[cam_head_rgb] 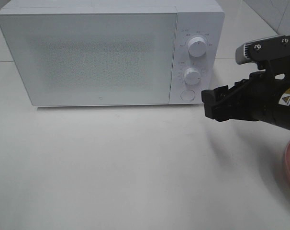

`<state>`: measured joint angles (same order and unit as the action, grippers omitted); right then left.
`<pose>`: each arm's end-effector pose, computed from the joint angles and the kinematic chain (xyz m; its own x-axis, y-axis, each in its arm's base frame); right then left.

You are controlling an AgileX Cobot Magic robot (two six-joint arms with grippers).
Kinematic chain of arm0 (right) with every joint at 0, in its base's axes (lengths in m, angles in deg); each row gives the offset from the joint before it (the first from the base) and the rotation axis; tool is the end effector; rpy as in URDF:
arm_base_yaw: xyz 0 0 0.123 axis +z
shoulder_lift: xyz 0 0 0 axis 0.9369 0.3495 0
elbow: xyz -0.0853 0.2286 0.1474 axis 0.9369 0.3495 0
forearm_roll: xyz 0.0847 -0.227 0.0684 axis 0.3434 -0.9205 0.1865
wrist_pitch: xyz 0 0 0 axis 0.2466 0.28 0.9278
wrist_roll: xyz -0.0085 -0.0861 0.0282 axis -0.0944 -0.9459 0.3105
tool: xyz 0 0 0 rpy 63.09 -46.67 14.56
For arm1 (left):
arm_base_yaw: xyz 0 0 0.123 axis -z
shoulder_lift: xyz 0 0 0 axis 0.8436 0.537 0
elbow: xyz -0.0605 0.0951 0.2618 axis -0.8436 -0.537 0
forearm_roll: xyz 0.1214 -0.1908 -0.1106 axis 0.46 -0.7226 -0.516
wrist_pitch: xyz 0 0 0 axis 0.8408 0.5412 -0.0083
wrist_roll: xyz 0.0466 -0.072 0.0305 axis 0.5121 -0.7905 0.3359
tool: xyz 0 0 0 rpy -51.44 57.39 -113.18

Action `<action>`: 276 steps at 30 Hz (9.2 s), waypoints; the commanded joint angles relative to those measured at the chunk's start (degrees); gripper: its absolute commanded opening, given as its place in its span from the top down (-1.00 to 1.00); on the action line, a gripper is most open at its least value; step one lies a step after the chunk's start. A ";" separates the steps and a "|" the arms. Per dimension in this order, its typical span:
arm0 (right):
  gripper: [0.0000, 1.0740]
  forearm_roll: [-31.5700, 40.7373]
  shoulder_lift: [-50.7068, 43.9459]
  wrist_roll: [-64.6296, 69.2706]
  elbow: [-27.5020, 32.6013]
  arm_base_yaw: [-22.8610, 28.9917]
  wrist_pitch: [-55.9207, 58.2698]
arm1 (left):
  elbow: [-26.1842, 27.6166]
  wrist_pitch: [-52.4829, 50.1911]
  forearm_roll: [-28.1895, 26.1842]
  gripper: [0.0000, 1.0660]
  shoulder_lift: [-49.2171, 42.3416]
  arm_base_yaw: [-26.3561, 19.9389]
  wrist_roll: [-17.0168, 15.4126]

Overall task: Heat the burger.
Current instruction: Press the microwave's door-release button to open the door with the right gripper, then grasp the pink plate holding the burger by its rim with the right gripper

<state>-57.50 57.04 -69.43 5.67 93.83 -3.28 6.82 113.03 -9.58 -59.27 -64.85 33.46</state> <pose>0.2285 0.0917 0.1885 -0.3806 -0.0829 -0.9210 -0.2833 0.9585 0.0308 -0.0079 -0.0154 0.2810 -0.4483 -0.0118 -0.8938 0.0325 0.9990 -0.0295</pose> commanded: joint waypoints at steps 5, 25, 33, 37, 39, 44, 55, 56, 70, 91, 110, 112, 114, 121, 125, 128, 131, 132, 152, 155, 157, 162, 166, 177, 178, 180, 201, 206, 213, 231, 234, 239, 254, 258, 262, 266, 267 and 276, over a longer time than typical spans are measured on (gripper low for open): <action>-0.35 17.42 2.75 -12.83 2.64 8.25 -13.41 | -0.06 -0.80 -0.06 -0.88 -1.26 0.11 -0.29; -0.35 38.67 11.17 -15.30 2.52 22.57 -34.15 | -0.06 -0.80 -0.06 -0.88 -1.26 0.11 -0.29; -0.35 44.23 16.56 -13.41 2.46 26.53 -40.28 | -0.06 -0.80 -0.06 -0.88 -1.26 0.11 -0.29; -0.35 44.23 17.99 -8.31 2.46 26.53 -40.97 | -0.06 -0.80 -0.06 -0.88 -1.26 0.11 -0.29; -0.35 44.23 17.99 -6.76 2.46 26.53 -40.97 | -0.06 -0.80 -0.06 -0.88 -1.26 0.11 -0.29; -0.30 44.23 17.99 6.42 2.46 26.53 -41.08 | -0.06 -0.80 -0.06 -0.88 -1.26 0.11 -0.29; 0.04 44.23 17.99 46.29 2.46 26.53 -39.36 | -0.06 -0.80 -0.06 -0.88 -1.26 0.11 -0.29; 0.14 44.23 17.99 52.71 2.46 26.53 -39.13 | -0.06 -0.80 -0.06 -0.88 -1.26 0.11 -0.29; 1.00 44.23 17.99 74.77 2.46 26.53 -33.86 | -0.06 -0.80 -0.06 -0.88 -1.26 0.11 -0.29; 1.00 35.12 23.03 79.87 -2.46 19.82 -29.11 | -0.06 -0.80 -0.06 -0.88 -1.26 0.11 -0.29; 1.00 27.96 31.11 84.40 -12.49 13.52 -24.92 | -0.06 -0.80 -0.06 -0.88 -1.26 0.11 -0.29; 1.00 27.56 31.57 84.74 -13.64 12.95 -24.35 | -0.06 -0.80 -0.06 -0.88 -1.26 0.11 -0.34; 1.00 27.62 31.97 84.86 -14.21 12.78 -24.41 | -0.06 -0.80 -0.11 -0.88 -1.26 0.11 -0.34; 1.00 28.82 36.78 87.03 -19.31 12.38 -24.52 | -0.06 -0.80 -0.11 -0.88 -1.26 0.11 -0.46; 1.00 29.22 38.10 87.09 -20.68 11.69 -24.47 | -0.06 -0.80 -0.11 -0.88 -1.26 0.11 -0.46; 1.00 29.68 38.73 86.69 -21.77 11.69 -24.75 | -0.06 -0.80 -0.11 -0.88 -1.26 0.11 -0.46; 1.00 29.85 39.02 85.66 -22.69 10.94 -24.52 | -0.06 -0.80 -0.11 -0.88 -1.26 0.11 -0.46; 1.00 29.91 39.48 85.20 -23.09 10.31 -24.29 | -0.06 -0.80 -0.06 -0.88 -1.26 0.11 -0.40; 1.00 31.40 42.97 84.05 -26.99 9.05 -25.04 | -0.06 -0.80 -0.11 -0.88 -1.26 0.11 -0.40; 1.00 31.97 42.97 82.74 -27.67 8.59 -24.81 | -0.06 -0.80 -0.11 -0.88 -1.26 0.11 -0.40; 1.00 33.46 43.03 81.30 -28.30 8.31 -24.87 | -0.06 -0.80 -0.11 -0.88 -1.26 0.11 -0.40; 1.00 34.15 43.03 79.58 -29.85 7.51 -25.90 | -0.06 -0.80 -0.11 -0.88 -1.26 0.11 -0.40; 1.00 33.63 43.60 79.64 -31.63 7.51 -26.30 | -0.06 -0.80 -0.11 -0.88 -1.26 0.11 -0.40; 1.00 32.43 44.40 79.58 -35.81 7.51 -34.21 | -0.06 -0.80 -0.11 -0.88 -1.26 0.11 -0.40; 1.00 32.37 44.63 79.58 -36.27 7.39 -34.95 | -0.06 -0.80 -0.11 -0.88 -1.20 0.11 -0.40; 1.00 31.28 45.32 79.58 -37.53 7.05 -34.84 | -0.06 -0.80 -0.11 -0.88 -1.09 0.11 -0.40; 1.00 32.77 44.52 77.98 -38.04 7.22 -27.79 | -0.06 -0.80 -0.11 -0.88 -0.86 0.11 -0.40; 1.00 33.29 42.06 76.89 -34.78 7.22 -25.78 | -0.06 -0.80 -0.11 -0.88 -0.86 0.11 -0.40; 1.00 32.54 39.13 76.49 -30.54 7.22 -19.88 | -0.06 -0.80 -0.11 -0.88 -0.86 0.11 -0.40; 1.00 30.71 28.82 70.42 -20.51 7.22 -4.98 | -0.06 -0.80 -0.11 -0.88 -0.86 0.11 -0.40; 1.00 30.65 27.10 68.47 -19.25 7.22 -3.09 | -0.06 -0.80 -0.11 -0.88 -0.86 0.11 -0.40; 0.99 28.99 22.52 58.96 -17.36 7.05 3.95 | -0.06 -0.80 -0.11 -0.88 -0.86 0.11 -0.40; 0.94 4.18 12.32 42.86 -17.53 7.05 34.21 | -0.06 -0.80 -0.11 -0.88 -0.86 0.11 -0.40; 0.92 0.17 9.74 37.64 -17.53 7.05 41.94 | -0.06 -0.80 -0.11 -0.88 -0.86 0.11 -0.40; 0.90 -0.74 6.93 31.86 -17.53 7.05 47.84 | -0.06 -0.80 -0.11 -0.88 -0.86 0.11 -0.40; 0.89 -0.80 3.67 25.38 -17.53 7.05 53.29 | -0.06 -0.80 -0.11 -0.88 -0.86 0.11 -0.40; 0.89 -0.80 3.04 24.18 -17.53 7.05 54.77 | -0.06 -0.80 -0.11 -0.88 -0.86 0.11 -0.40; 0.67 -6.30 -2.23 22.29 -17.53 5.67 67.84 | -0.06 -0.80 -0.11 -0.88 -0.86 0.11 -0.40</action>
<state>-61.69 56.29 -46.17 -11.87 100.94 60.84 6.76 113.03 -9.58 -59.27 -64.85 33.23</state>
